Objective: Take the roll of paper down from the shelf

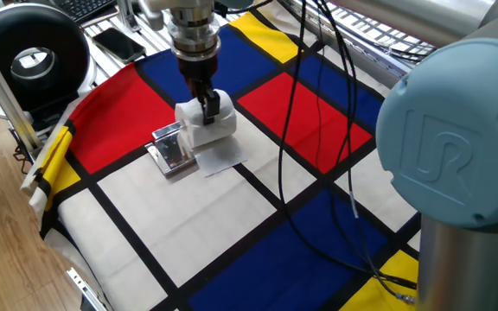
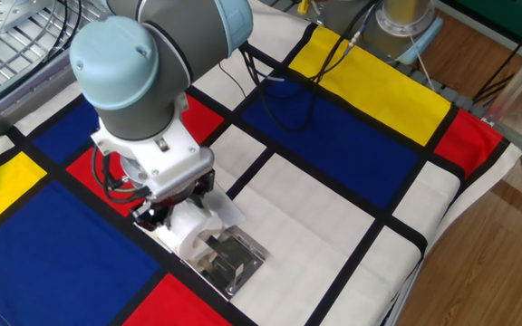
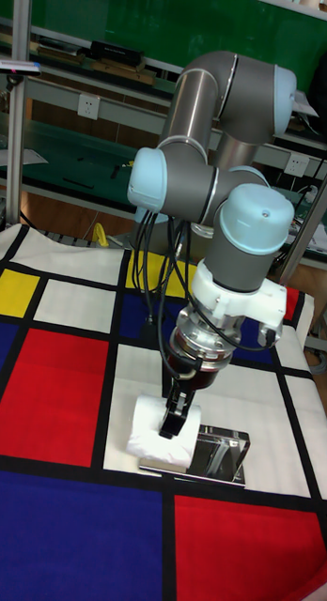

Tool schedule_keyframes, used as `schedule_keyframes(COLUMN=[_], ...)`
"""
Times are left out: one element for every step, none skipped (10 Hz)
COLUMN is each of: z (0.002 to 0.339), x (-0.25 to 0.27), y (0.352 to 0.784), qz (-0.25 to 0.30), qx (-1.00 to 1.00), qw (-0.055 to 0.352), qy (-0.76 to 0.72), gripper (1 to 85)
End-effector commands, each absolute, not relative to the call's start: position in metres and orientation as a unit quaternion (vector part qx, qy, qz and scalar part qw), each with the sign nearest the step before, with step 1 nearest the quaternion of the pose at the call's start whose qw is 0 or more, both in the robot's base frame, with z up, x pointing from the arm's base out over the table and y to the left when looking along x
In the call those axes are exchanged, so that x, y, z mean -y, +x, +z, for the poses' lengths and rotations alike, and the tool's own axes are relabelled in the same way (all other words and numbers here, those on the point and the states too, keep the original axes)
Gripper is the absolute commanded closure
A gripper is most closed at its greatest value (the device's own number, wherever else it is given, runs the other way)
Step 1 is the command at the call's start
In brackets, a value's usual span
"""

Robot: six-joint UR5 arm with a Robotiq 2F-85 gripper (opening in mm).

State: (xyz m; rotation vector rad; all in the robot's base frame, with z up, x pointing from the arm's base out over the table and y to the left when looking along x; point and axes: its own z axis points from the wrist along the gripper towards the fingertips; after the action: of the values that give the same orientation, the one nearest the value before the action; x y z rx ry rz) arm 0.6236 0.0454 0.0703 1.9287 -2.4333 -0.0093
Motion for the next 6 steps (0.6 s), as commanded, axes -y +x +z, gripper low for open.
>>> schedule_keyframes(z=[0.0734,0.0732,0.0732,0.0732,0.0731,0.0731], x=[-0.0303,-0.0330,-0.0355,-0.0363,-0.0371,-0.0375], y=[0.6172,0.6172,0.6160,0.6164,0.6180,0.6184], qz=[0.000,-0.002,-0.007,-0.008,-0.007,-0.007], qx=[0.781,0.781,0.784,0.788,0.793,0.796], qw=[0.025,0.025,0.024,0.023,0.019,0.018], qy=[0.623,0.624,0.620,0.615,0.609,0.605], gripper=[84.7,84.7,84.7,84.7,84.7,84.7])
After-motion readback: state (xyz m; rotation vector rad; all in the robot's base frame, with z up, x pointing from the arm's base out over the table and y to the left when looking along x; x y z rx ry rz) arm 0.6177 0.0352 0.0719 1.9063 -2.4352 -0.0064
